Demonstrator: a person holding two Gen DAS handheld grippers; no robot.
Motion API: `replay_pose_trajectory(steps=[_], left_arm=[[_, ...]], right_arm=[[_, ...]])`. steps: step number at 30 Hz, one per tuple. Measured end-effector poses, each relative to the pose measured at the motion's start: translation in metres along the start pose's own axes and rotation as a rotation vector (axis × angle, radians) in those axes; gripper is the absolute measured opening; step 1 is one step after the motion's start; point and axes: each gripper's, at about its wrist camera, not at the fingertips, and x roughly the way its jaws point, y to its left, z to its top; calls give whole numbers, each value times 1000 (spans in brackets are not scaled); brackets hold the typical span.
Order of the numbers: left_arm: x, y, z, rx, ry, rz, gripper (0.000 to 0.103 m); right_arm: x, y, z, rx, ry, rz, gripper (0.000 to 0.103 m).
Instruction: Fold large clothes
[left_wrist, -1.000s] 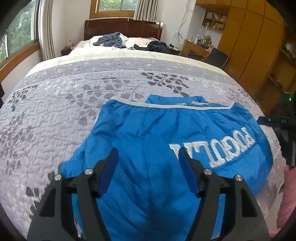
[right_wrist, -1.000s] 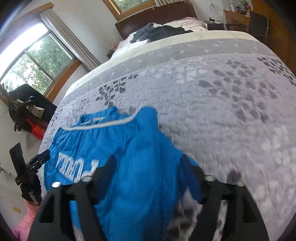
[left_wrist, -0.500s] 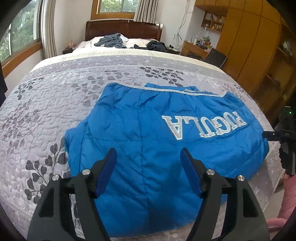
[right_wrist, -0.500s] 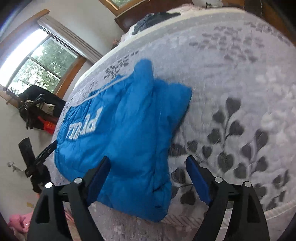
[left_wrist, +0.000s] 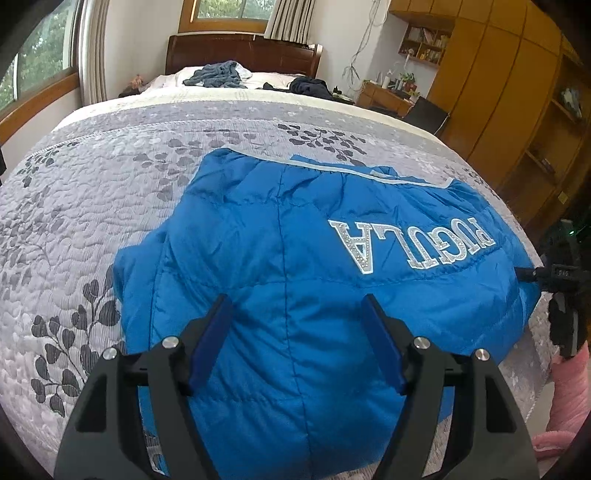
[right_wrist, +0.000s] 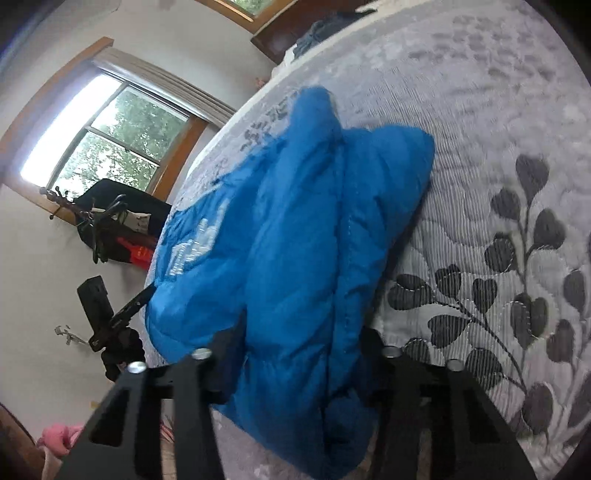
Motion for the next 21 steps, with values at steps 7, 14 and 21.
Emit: replay_pose_trajectory(steps=[7, 14, 21], left_arm=[[0, 1, -3, 8, -8, -11, 72], [1, -1, -5, 25, -17, -14, 72], [1, 0, -5, 28, -29, -30, 74]], right_arm=[[4, 16, -2, -23, -18, -54, 39], [1, 12, -5, 43, -38, -30, 36], [-19, 119, 21, -158, -79, -131, 34]])
